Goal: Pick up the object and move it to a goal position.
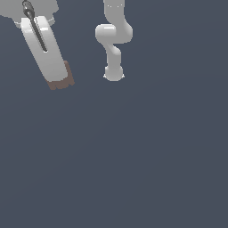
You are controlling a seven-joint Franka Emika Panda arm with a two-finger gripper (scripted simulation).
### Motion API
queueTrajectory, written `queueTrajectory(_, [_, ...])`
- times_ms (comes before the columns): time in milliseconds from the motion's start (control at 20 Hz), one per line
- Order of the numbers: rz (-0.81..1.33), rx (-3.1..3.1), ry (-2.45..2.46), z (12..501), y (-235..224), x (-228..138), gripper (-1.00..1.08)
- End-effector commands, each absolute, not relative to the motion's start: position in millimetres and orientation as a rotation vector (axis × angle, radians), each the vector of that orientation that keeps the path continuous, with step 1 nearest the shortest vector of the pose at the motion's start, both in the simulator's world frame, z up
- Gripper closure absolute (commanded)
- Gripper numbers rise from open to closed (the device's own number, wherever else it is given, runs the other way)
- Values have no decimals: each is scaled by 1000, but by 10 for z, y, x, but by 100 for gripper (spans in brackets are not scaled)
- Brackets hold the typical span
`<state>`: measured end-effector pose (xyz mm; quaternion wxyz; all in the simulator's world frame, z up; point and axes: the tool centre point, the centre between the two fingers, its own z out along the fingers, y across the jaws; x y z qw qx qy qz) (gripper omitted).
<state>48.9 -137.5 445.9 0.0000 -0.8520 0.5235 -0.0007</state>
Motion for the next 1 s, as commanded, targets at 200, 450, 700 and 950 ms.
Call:
queueTrajectory(200, [0,-2679,1643,4817,-1429,466,108])
queueTrajectory(450, [0,-2679,1643,4959,-1455,462,108])
queueTrajectory(700, [0,-2679,1642,5030,-1466,463,108])
queueTrajectory(950, [0,-2679,1642,5051,-1470,463,108])
